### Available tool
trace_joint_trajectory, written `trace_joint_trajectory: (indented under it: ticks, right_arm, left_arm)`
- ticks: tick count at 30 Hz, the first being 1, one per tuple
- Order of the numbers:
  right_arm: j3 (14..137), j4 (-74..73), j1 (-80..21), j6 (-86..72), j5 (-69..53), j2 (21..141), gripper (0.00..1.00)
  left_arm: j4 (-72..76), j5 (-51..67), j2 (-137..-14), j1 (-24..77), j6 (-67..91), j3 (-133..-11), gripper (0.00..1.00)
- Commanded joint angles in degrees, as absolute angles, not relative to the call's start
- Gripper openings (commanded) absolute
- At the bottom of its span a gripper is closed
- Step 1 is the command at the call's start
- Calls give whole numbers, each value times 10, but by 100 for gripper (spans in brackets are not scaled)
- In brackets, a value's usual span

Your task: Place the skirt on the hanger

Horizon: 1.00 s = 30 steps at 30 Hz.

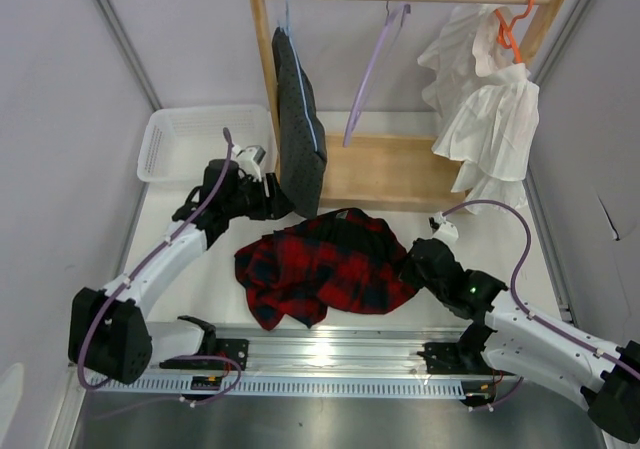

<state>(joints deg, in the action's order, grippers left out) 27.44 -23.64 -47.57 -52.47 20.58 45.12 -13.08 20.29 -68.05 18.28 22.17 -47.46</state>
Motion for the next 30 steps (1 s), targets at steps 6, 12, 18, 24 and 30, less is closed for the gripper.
trace_joint_trajectory:
  ticks: [6,12,18,24,30]
  right_arm:
    - [303,-243,-477,-510,218,446,0]
    - [308,-247,-475,-505,217,442,0]
    - [304,-242,-470,-503,209,440,0]
    - [322,-236,-449,-479,193,454,1]
    - [395,-220,-318,-411,92,481,0]
  left_arm:
    - [-189,280,-787,221,115,-570,58]
    - [-227,291,-838,246,86,-590,57]
    - [-233,286,-884,259,79,-606,56]
    - [-252,261,-916,273,80,-646,28]
    - [-260,184,-876,265,111,-697,0]
